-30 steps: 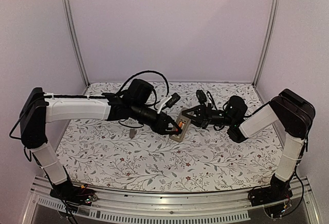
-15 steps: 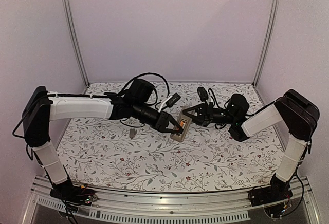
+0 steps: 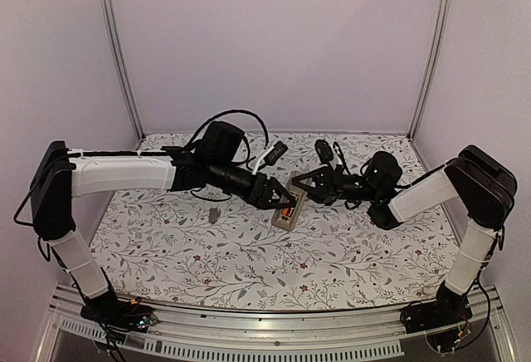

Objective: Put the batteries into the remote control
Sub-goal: Load the battery into the battery compartment.

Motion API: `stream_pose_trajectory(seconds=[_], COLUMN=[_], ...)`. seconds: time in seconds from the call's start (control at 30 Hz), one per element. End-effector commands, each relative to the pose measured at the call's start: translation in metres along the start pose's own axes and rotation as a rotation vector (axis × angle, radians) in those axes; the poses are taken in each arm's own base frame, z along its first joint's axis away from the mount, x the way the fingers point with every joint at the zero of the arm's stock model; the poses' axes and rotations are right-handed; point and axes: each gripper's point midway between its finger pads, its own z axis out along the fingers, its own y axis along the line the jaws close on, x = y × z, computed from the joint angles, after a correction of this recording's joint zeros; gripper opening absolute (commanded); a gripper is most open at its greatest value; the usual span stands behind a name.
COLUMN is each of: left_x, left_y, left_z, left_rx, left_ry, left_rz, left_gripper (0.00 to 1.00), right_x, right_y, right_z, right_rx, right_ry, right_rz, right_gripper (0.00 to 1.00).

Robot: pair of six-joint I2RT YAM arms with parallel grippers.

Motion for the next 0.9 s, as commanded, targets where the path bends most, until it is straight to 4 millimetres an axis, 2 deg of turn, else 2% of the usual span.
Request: stream_pose_trajectory(seconds=[0.0,0.17,0.37,0.53,0.67,0.87], left_x=[-0.02,-0.013,0.01,0.032,0.043,0.051], left_y=[0.002,0.0,0.002,0.014,0.028,0.036], left_z=[-0.02,-0.018,-0.013,-0.009,-0.014,-0.016], left_rx=[-0.083,-0.068,-0.092,-0.161,-0.242,-0.293], left_ry=[-0.092,-0.067,0.003,0.087,0.129,0.171], left_rz=[0.044,0.032,0.076,0.097,0.119,0.141], left_gripper=[0.66,0.59,0.54,0.41,0.41,0.44], right_x=[-0.003,-0.005,-0.007,-0.013,-0.019,-0.021], right_y=[0.038,0.033,0.031,0.034,0.038,0.044], right_z=[0.009,0.009,0.009,0.008,0.004,0.003], right_rx=[-0.094,-0.043,-0.001,0.002,0.002,-0.004], right_ry=[0.0,-0.009,-0.014,-0.028,-0.042,-0.047], right_rz=[-0.079,-0.099,-0.116,-0.134,-0.146,-0.158], right_gripper=[0.0,0.0,0.0,0.0,0.0,0.0])
